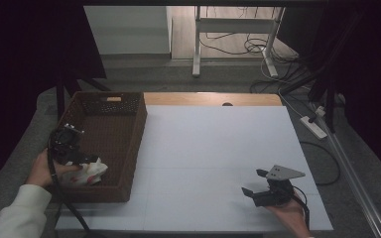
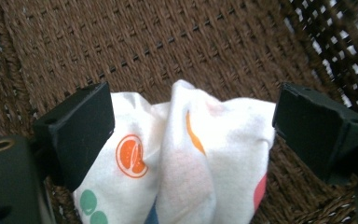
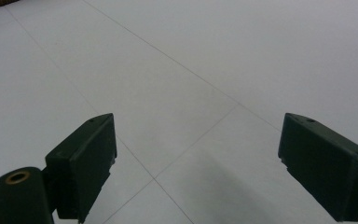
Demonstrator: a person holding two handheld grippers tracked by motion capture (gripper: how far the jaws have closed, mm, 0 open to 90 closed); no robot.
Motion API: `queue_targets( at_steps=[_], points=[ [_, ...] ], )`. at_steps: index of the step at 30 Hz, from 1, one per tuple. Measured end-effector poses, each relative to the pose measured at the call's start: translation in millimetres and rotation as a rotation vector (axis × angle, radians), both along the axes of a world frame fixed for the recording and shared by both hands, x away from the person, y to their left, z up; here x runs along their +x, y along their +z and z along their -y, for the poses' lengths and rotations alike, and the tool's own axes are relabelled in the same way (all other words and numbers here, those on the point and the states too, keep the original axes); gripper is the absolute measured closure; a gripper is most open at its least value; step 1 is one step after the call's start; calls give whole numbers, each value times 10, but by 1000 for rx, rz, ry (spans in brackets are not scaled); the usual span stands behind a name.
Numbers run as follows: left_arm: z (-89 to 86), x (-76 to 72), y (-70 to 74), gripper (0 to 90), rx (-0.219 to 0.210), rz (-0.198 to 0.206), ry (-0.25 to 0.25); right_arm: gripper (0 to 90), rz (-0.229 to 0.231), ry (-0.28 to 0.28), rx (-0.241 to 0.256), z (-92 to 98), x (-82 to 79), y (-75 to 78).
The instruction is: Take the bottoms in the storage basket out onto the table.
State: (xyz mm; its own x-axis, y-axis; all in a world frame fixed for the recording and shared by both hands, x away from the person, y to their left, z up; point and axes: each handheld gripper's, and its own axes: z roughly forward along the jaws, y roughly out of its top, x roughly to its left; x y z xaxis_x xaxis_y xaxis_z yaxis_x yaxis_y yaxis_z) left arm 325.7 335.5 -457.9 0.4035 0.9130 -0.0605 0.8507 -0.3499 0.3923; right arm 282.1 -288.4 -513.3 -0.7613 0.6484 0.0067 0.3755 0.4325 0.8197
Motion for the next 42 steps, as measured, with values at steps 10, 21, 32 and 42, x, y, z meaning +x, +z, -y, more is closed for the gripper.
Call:
queue_targets(
  at_steps=[10, 21, 32, 42],
  points=[
    [-34, 74, -89, 128, 35, -79, 14, 116, -3, 2, -2, -1, 0, -5],
    [-29, 107, -151, 161, 56, -126, 18, 116, -5, -1, -4, 2, 0, -6],
    [-33, 150, -216, 268, 58, -182, 23, 116, -7, -1, -5, 6, 2, -6],
    [-12, 162, -247, 466, 69, -203, 16, 115, -2, -3, -3, 8, -1, -3]
  ],
)
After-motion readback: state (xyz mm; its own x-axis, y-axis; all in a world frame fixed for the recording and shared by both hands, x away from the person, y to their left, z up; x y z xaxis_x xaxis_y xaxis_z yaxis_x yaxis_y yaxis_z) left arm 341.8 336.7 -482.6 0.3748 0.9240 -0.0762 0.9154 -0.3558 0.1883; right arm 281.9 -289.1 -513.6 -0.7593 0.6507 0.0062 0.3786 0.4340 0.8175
